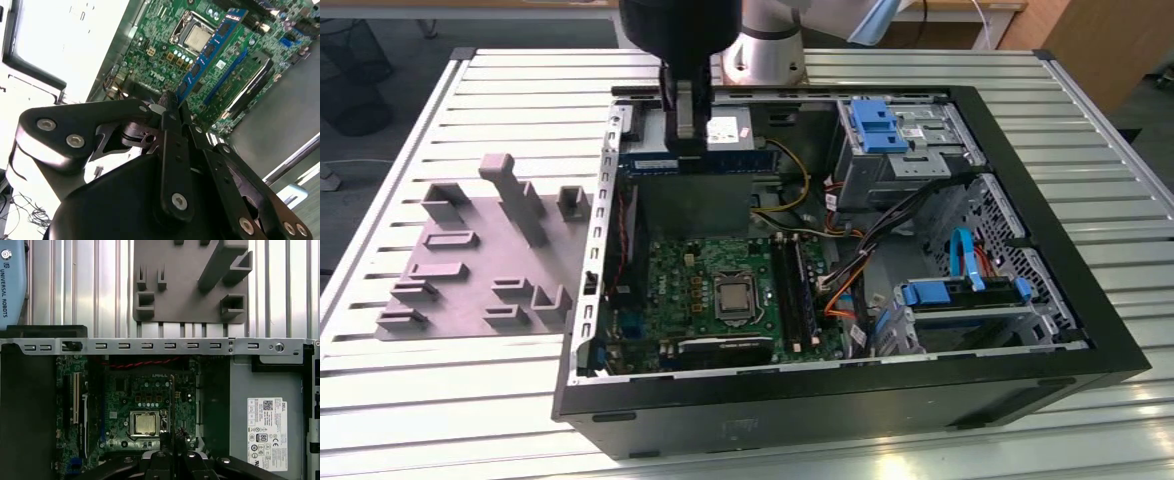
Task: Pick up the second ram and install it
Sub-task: 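Pick up the second ram and move it above second insertion slot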
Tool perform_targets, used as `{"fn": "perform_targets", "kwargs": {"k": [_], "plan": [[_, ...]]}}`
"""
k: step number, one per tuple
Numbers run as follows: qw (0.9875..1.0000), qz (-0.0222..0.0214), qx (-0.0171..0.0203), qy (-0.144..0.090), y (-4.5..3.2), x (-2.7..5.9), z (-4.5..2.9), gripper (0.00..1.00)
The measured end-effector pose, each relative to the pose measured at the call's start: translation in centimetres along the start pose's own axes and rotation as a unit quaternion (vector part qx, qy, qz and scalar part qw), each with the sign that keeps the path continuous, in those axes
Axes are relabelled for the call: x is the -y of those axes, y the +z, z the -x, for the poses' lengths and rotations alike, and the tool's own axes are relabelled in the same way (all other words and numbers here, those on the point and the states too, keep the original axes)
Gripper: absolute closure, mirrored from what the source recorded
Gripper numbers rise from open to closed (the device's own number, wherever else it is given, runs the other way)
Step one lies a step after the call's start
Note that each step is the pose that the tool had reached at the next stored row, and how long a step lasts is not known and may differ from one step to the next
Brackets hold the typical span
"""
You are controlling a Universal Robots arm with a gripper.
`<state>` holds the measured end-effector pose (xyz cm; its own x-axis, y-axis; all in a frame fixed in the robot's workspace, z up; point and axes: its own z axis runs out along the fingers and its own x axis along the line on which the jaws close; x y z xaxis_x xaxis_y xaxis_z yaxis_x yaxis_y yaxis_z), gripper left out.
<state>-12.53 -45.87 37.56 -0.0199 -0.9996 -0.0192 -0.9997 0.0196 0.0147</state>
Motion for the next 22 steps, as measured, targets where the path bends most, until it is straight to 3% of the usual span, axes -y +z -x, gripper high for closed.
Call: {"fn": "perform_targets", "kwargs": {"k": [17, 22], "plan": [[1.0, 0.0, 0.0, 0.0, -0.05, 3.65, 0.07, 0.86], [1.0, -0.0001, 0.0001, 0.006, -0.06, 4.24, 0.08, 0.86]]}}
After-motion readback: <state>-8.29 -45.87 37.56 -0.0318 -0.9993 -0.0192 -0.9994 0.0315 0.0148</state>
